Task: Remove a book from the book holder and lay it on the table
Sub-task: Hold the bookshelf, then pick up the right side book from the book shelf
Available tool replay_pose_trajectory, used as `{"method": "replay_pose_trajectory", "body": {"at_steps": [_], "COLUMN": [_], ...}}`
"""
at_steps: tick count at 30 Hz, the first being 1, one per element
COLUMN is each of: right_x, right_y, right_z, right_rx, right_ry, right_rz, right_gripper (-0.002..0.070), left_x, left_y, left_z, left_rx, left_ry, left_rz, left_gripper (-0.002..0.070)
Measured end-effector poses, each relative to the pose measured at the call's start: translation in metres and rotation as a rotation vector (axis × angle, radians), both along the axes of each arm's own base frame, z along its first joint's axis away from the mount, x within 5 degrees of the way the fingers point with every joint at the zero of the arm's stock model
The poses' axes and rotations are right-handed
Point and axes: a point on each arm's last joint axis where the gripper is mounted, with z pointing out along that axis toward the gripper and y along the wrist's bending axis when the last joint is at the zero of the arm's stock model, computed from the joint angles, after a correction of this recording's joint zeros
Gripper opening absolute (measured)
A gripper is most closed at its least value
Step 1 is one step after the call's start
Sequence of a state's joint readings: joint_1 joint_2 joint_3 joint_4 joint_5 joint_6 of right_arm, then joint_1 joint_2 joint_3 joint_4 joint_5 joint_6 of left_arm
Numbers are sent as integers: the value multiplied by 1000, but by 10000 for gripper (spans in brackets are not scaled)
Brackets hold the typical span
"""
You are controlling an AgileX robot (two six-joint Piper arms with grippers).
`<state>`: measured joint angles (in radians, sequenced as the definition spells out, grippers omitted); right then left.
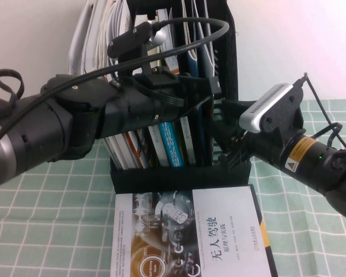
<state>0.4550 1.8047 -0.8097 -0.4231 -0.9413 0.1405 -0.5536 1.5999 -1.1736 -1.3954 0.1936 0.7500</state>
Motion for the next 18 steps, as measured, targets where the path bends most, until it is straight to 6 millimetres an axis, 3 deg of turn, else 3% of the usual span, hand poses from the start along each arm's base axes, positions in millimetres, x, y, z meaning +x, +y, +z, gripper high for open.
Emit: {"method": "replay_pose_trajectory", "body": {"at_steps": [3,11,18], "right_x": [2,5,11], "right_y": [0,-1,-3], "right_z": [-5,-16,-22], "right_rx": [-12,-47,4], "right_ry": [4,-3,9], "right_rz": [-13,-30,-93], "right_gripper": [382,147,111], "left_x": [0,0,0], "left_y": [0,0,0], "left_z": [-1,0,0], "left_rx": [-2,-5,-4], "left_ry": [3,4,2], "left_rz": [1,2,1], "left_gripper": [-3,-3,-3]}}
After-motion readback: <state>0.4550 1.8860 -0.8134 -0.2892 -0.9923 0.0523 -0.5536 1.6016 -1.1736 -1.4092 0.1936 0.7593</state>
